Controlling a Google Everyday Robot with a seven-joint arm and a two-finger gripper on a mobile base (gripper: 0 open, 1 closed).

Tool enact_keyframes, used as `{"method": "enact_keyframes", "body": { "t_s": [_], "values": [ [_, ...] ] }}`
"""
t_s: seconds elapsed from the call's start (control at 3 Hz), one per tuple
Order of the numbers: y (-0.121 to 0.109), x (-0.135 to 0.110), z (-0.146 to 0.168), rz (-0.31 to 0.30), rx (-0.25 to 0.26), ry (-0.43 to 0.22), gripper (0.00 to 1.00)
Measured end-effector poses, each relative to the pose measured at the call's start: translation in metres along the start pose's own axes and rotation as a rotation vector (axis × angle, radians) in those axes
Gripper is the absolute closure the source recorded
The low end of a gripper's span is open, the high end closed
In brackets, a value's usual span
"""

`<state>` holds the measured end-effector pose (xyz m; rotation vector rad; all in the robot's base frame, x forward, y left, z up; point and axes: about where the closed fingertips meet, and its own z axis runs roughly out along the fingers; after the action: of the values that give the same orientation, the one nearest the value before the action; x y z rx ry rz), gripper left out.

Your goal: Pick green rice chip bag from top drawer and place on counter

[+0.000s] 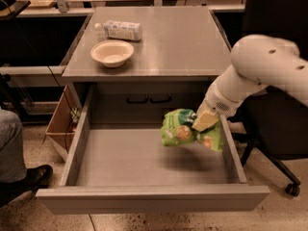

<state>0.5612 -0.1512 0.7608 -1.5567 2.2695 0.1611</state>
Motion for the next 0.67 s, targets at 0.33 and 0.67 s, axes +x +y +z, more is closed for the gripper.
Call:
{"method": "enact_keyframes", "body": {
  "t_s": [0.33, 0.67],
  "values": [
    [-0.0202, 0.0125, -0.0506, 0.002, 0.081, 0.043, 1.00],
    [-0.0213, 0.0130, -0.0533, 0.002, 0.085, 0.045, 1.00]
  ]
}}
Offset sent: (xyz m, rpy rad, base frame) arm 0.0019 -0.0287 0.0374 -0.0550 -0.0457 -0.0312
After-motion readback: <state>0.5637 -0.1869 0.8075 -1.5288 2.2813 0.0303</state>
